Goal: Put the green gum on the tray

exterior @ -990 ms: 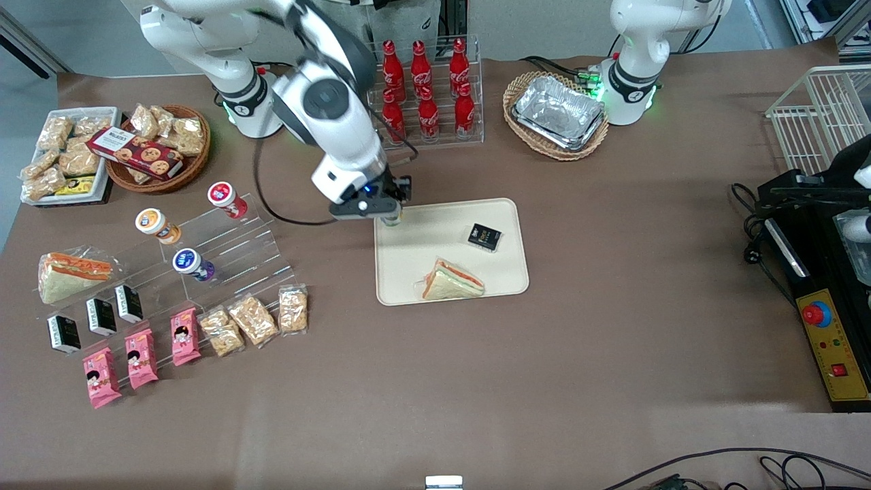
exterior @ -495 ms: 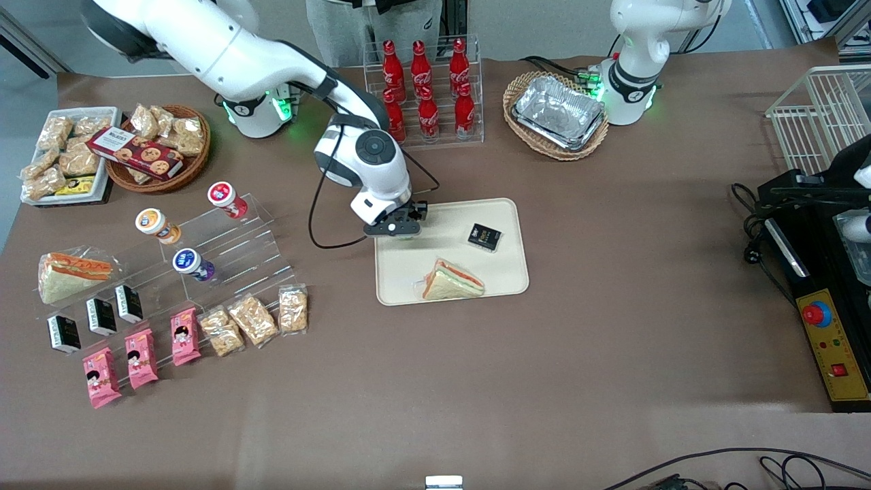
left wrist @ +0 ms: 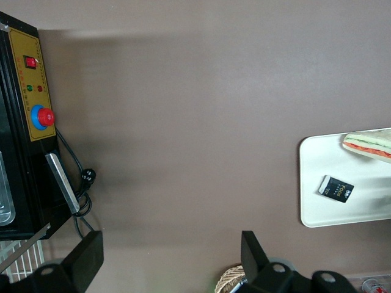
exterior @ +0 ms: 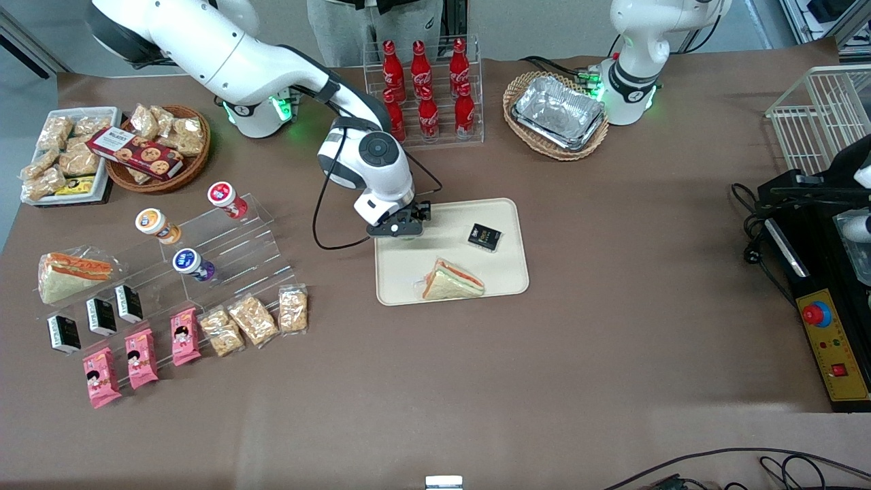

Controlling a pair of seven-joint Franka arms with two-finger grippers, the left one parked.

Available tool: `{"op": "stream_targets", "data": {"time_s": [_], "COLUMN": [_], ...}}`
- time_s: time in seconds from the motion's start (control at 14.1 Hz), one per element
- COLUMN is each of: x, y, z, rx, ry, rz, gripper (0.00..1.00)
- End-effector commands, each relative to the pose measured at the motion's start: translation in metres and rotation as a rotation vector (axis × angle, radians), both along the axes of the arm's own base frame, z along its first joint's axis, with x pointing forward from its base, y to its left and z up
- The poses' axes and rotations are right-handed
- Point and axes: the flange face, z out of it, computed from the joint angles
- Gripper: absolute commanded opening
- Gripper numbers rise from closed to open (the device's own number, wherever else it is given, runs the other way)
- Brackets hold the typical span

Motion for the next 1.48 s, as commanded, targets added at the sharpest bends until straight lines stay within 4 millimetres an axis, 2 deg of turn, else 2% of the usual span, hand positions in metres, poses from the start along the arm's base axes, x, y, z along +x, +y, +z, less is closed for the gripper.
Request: {"op": "stream_targets", "data": {"time_s": [0.0, 0.07, 0.28, 0.42, 0.49, 0.71, 0.78, 0.92, 1.06, 1.2, 1.27, 1.41], "x": [0.015, 0.015, 0.022, 0.039, 0.051, 0.093, 0.104, 0.123, 0.128, 0.128, 0.122, 0.113], "y": [-0.003, -0.008, -0.007, -0.026, -0.047, -0.141, -0.179, -0.263, -0.34, -0.414, -0.442, -0.475], "z": [0.028, 0.048, 0.146, 0.212, 0.232, 0.283, 0.299, 0.319, 0.343, 0.355, 0.364, 0.379], "rx": [-0.009, -0.058, -0.085, -0.048, -0.06, -0.094, -0.068, -0.029, -0.021, -0.013, -0.007, -0.001], "ry": [-0.061, -0.073, -0.042, 0.03, 0.039, 0.01, 0.01, 0.035, 0.01, -0.001, -0.012, -0.039], "rz": [-0.019, -0.023, -0.087, -0.086, -0.076, -0.029, -0.03, -0.036, -0.019, -0.028, -0.021, -0.041], "gripper": [1.0, 1.0, 1.0, 1.0, 1.0, 1.0, 1.0, 1.0, 1.0, 1.0, 1.0, 1.0]}}
